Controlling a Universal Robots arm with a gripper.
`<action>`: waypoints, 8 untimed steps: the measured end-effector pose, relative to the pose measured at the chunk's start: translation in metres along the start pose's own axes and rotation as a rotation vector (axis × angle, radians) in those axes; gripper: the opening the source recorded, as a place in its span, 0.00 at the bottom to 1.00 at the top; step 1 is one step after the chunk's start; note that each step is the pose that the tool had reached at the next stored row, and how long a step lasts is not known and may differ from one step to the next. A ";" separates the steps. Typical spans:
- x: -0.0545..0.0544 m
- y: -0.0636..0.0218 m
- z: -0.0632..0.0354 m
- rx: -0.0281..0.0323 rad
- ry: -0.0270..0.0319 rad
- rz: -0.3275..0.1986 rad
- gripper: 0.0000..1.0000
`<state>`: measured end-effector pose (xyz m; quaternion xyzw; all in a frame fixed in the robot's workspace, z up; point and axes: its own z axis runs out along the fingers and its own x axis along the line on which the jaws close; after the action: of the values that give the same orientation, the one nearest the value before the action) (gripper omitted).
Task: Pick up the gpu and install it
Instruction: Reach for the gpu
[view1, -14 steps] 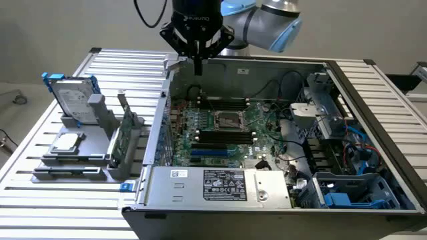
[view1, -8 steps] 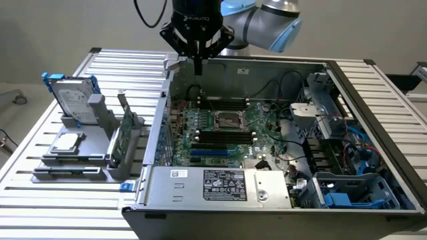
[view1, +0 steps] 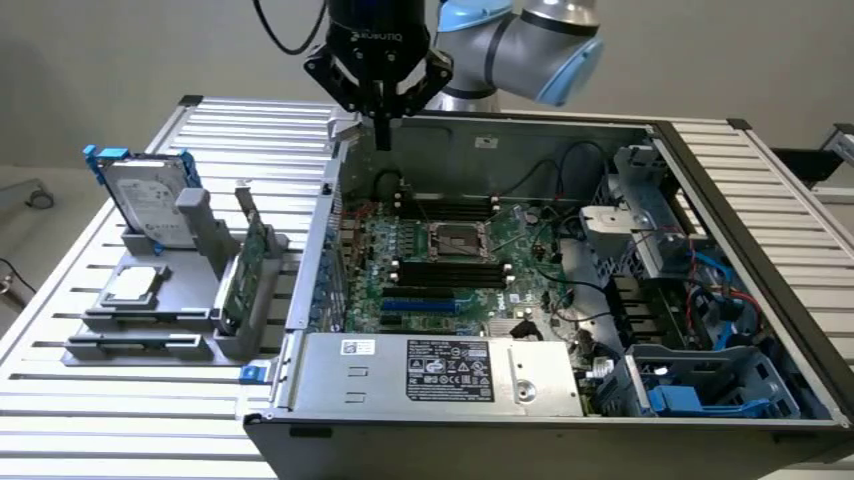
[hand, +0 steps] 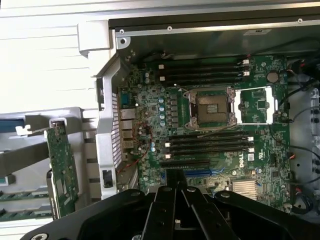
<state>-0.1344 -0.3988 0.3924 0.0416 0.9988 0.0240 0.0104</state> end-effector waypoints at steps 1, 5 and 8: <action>0.005 -0.0004 0.0001 0.0002 0.0003 0.000 0.11; 0.023 -0.0020 0.0024 0.0016 0.0020 0.000 0.11; 0.036 -0.0033 0.0043 0.0041 0.0030 0.000 0.11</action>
<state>-0.1708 -0.3988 0.3873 0.0417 0.9989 0.0220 0.0088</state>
